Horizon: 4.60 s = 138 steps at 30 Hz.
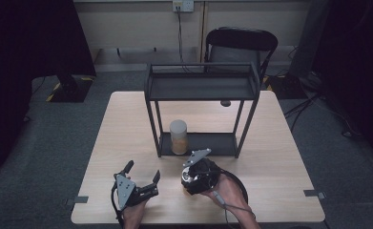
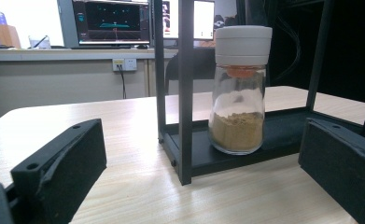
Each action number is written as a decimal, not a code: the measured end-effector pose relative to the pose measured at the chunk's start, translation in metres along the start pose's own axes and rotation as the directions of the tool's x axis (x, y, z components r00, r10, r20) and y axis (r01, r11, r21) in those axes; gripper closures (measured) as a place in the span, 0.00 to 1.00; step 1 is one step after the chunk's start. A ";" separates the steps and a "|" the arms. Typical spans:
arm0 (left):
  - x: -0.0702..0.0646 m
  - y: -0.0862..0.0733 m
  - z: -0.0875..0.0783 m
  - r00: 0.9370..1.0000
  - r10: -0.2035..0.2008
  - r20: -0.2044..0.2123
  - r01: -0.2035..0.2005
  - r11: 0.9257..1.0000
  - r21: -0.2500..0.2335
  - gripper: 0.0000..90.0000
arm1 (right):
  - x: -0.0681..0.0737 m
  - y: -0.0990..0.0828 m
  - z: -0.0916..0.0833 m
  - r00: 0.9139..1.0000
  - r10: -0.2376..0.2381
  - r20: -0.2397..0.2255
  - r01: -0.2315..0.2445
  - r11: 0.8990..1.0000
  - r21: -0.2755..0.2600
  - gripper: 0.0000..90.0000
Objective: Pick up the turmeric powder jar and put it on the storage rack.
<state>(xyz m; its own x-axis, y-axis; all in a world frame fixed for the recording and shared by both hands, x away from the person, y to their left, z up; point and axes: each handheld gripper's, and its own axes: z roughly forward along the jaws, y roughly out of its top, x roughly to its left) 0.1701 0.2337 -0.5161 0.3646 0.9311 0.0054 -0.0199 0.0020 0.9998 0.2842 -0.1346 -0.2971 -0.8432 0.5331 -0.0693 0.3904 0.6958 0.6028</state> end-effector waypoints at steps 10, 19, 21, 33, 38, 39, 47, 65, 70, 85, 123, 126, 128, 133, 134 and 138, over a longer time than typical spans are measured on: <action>0.000 0.001 0.000 1.000 -0.002 -0.003 0.002 1.000 0.004 0.00 | 0.000 -0.004 -0.002 1.000 0.012 0.012 -0.012 1.000 -0.019 0.38; 0.000 0.000 0.000 1.000 0.000 -0.001 0.000 1.000 0.001 0.00 | 0.002 -0.005 -0.005 1.000 0.015 0.025 -0.014 0.999 -0.036 0.38; 0.000 0.000 0.000 1.000 0.000 -0.001 0.000 1.000 0.001 0.00 | 0.002 -0.006 -0.006 0.999 0.023 0.026 -0.021 0.999 -0.041 0.38; -0.001 0.001 0.001 1.000 0.000 -0.007 0.000 1.000 0.008 0.00 | 0.001 -0.005 -0.008 0.999 0.031 0.031 -0.028 0.997 -0.065 0.38; -0.001 0.001 0.000 1.000 0.000 -0.006 0.000 1.000 0.006 0.00 | 0.001 -0.004 -0.008 0.999 0.033 0.036 -0.030 0.997 -0.077 0.38; -0.001 0.001 0.000 1.000 0.000 -0.006 0.000 1.000 0.006 0.00 | 0.001 -0.004 -0.008 0.999 0.032 0.036 -0.029 0.996 -0.079 0.38; -0.001 0.001 0.000 1.000 0.000 -0.004 0.000 1.000 0.005 0.00 | -0.002 -0.002 -0.011 0.998 0.043 0.038 -0.040 0.995 -0.090 0.38; 0.000 0.001 0.000 1.000 0.000 -0.003 0.000 1.000 0.004 0.00 | -0.016 -0.003 -0.017 0.992 0.093 0.085 -0.082 0.989 -0.124 0.38; 0.000 0.001 0.000 1.000 0.000 -0.001 0.000 1.000 0.004 0.00 | -0.021 -0.004 -0.016 0.989 0.109 0.100 -0.095 0.986 -0.138 0.38; 0.000 0.001 0.000 1.000 0.000 -0.001 0.000 1.000 0.003 0.00 | -0.032 0.001 -0.013 0.980 0.135 0.149 -0.111 0.981 -0.156 0.38; 0.000 0.000 0.000 1.000 0.000 0.002 0.000 1.000 0.001 0.00 | -0.055 0.033 0.002 0.952 0.206 0.225 -0.179 0.974 -0.136 0.38; 0.000 0.000 0.000 1.000 0.001 0.001 -0.001 1.000 0.002 0.00 | -0.057 0.036 0.007 0.951 0.206 0.229 -0.181 0.976 -0.124 0.38; 0.000 0.001 0.000 1.000 0.002 0.003 -0.002 1.000 0.005 0.00 | -0.060 0.039 0.010 0.951 0.213 0.226 -0.191 0.975 -0.114 0.38; 0.000 0.000 0.000 1.000 0.000 0.002 0.000 1.000 0.002 0.00 | -0.066 0.043 0.016 0.947 0.221 0.232 -0.202 0.974 -0.104 0.38; 0.000 0.000 0.000 1.000 0.000 0.003 0.000 1.000 0.002 0.00 | -0.067 0.045 0.018 0.947 0.222 0.232 -0.204 0.974 -0.097 0.38; 0.000 0.000 0.000 1.000 0.000 0.002 0.000 1.000 0.001 0.00 | -0.074 0.048 0.022 0.948 0.221 0.230 -0.207 0.975 -0.080 0.38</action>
<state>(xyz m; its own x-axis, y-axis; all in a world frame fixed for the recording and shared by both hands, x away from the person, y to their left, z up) 0.1702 0.2340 -0.5159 0.3666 0.9304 0.0050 -0.0186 0.0020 0.9998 0.3732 -0.1298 -0.2806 -0.6280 0.7696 -0.1158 0.5260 0.5293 0.6657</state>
